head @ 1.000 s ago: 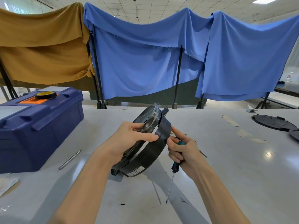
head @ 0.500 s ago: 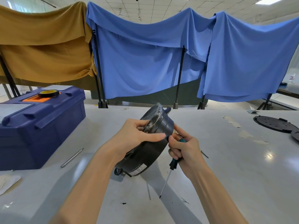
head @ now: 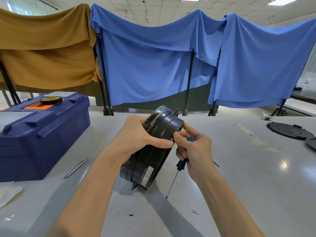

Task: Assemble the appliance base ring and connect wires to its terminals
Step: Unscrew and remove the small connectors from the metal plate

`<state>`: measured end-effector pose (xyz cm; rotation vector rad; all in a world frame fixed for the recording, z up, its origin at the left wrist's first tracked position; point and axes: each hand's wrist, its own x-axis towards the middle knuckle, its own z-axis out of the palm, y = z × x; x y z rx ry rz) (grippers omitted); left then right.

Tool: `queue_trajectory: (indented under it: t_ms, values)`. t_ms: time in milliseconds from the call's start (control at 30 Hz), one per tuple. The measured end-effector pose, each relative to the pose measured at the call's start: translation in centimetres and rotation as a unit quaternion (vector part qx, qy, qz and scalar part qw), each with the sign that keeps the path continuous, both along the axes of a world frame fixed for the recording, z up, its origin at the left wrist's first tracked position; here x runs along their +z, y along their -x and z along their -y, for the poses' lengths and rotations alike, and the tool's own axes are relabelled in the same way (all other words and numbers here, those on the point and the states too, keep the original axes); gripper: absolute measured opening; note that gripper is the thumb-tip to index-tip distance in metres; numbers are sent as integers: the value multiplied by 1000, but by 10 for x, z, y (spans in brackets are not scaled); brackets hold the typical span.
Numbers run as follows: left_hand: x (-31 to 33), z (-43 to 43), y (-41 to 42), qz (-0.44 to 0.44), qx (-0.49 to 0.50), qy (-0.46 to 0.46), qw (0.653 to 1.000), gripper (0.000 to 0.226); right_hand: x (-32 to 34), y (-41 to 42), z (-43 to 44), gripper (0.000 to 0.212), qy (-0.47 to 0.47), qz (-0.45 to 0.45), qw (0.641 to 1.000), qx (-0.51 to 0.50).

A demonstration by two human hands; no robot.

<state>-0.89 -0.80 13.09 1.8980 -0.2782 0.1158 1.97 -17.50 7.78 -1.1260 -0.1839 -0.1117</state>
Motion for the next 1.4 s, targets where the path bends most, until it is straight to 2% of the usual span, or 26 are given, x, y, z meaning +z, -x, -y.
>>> queue_trajectory:
  t_ms: [233, 400, 733, 933, 1067, 1167, 1267, 1400]
  values:
    - [4, 1, -3, -16, 28, 1, 999, 46, 7, -1, -2, 62, 10, -27, 1000, -4]
    - [5, 6, -8, -22, 46, -26, 998, 52, 7, -4, 6, 72, 38, -30, 999, -5]
    - [8, 15, -8, 4, 37, -44, 998, 50, 1, -11, 12, 61, 61, -32, 997, -18]
    - [13, 14, -12, -25, 53, -41, 997, 48, 3, -10, 15, 64, 87, -17, 996, -3]
    - [15, 15, -17, -38, 74, -51, 995, 50, 3, -14, 23, 54, 92, -32, 995, 32]
    - [15, 11, -19, -50, 81, -38, 995, 50, 0, -21, 38, 39, 105, -59, 992, 34]
    - [14, 8, -19, -55, 83, -31, 995, 50, -9, -42, 73, 24, 124, -123, 984, -40]
    - [13, 6, -19, -55, 84, -28, 995, 51, -33, -68, 123, 15, 184, -243, 946, -109]
